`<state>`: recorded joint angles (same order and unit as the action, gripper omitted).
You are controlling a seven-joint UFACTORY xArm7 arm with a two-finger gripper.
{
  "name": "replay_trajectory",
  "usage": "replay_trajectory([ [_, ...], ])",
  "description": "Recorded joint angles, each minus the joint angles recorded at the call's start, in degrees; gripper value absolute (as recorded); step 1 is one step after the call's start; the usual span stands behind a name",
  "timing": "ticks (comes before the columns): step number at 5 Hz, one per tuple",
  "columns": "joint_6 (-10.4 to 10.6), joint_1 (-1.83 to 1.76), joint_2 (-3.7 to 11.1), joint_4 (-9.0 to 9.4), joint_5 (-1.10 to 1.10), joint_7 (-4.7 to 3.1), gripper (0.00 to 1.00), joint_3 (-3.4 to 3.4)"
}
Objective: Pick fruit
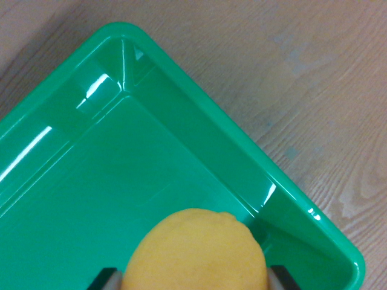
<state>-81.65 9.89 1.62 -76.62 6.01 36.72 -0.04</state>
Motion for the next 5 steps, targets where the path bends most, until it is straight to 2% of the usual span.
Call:
replay_trajectory([
  [1, -2.1, -0.02, -0.78, -1.33, -0.12, -0.22, 1.00, 0.02],
  [2, -2.1, -0.02, -0.78, -1.33, -0.12, -0.22, 1.00, 0.02],
  [3, -3.8, -0.04, -1.42, -2.42, -0.21, -0.41, 1.00, 0.04],
  [4, -3.8, -0.04, -1.42, -2.42, -0.21, -0.41, 1.00, 0.04],
  [5, -5.4, -0.05, -2.00, -3.40, -0.30, -0.57, 1.00, 0.06],
])
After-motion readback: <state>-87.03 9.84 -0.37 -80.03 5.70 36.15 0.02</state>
